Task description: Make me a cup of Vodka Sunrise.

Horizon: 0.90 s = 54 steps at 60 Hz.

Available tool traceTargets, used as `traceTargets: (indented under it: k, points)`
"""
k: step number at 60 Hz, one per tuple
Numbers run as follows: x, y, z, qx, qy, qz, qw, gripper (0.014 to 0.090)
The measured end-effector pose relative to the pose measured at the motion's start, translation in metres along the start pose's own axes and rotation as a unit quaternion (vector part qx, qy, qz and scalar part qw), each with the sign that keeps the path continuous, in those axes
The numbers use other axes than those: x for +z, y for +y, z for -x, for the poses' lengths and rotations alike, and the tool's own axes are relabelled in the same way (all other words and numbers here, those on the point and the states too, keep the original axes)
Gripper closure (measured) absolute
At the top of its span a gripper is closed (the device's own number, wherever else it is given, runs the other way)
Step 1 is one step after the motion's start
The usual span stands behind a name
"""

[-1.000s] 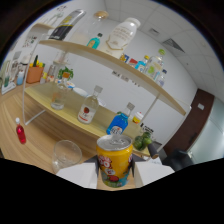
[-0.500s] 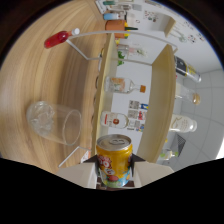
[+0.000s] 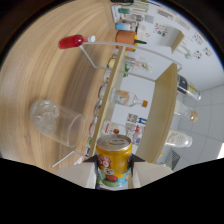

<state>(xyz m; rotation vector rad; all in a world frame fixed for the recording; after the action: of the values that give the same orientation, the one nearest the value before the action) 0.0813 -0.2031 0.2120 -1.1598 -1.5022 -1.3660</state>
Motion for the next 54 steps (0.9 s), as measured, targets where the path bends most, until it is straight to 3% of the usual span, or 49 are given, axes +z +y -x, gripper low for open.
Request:
traceTargets:
  k: [6,12,25,30,37,54]
  points:
    - [-0.01,0.011,-0.026,0.13,0.019,-0.003,0.991,0.054]
    - [-0.02,0.038,-0.057,0.314,0.038,0.005,0.949,0.0538]
    - [-0.039,0.111,-0.077,0.685,0.04,-0.025,0.727,0.0536]
    - [-0.038,0.143,-0.05,0.751,0.038,-0.015,0.659,0.0537]
    - [-0.025,0.164,0.011,0.795,0.012,0.014,0.606,0.0538]
    - [0.009,0.154,0.162,0.82,-0.084,0.09,0.559,0.0538]
